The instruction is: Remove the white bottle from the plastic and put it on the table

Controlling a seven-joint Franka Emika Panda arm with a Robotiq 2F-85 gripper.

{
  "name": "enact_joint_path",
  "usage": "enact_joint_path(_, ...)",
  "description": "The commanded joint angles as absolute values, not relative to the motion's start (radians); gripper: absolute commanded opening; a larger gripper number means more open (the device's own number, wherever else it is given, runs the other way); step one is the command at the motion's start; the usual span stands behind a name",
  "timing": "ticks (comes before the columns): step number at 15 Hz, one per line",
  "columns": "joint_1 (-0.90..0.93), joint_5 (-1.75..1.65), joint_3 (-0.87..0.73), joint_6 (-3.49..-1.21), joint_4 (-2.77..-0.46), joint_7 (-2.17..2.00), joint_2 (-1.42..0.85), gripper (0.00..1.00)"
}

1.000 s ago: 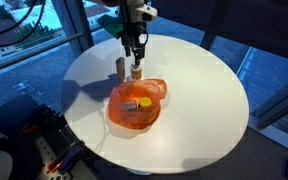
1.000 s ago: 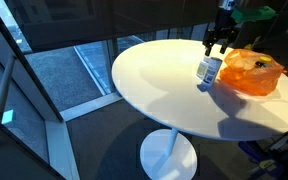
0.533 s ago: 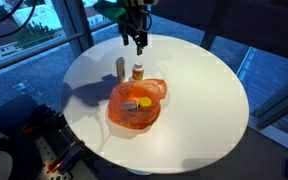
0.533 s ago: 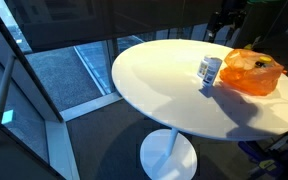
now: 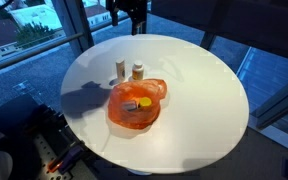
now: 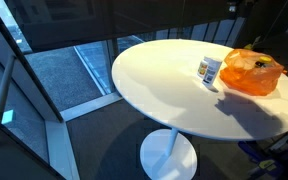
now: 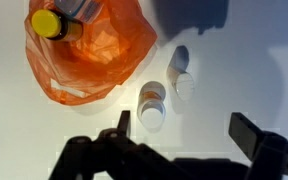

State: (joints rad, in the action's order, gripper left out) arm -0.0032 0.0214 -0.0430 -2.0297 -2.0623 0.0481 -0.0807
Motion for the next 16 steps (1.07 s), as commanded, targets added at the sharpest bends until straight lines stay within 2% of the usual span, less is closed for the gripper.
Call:
enact_joint_path(1, -0.018, 0.021, -0.039, -1.883, -2.002, 0.078, -0.019, 1.00)
enact_joint_path(9, -0.023, 0.035, -0.050, -1.780, -1.954, 0.106, 0.118, 1.00)
enact_joint_path(16, -0.025, 0.022, -0.051, -1.797, -1.968, 0.085, 0.127, 1.00)
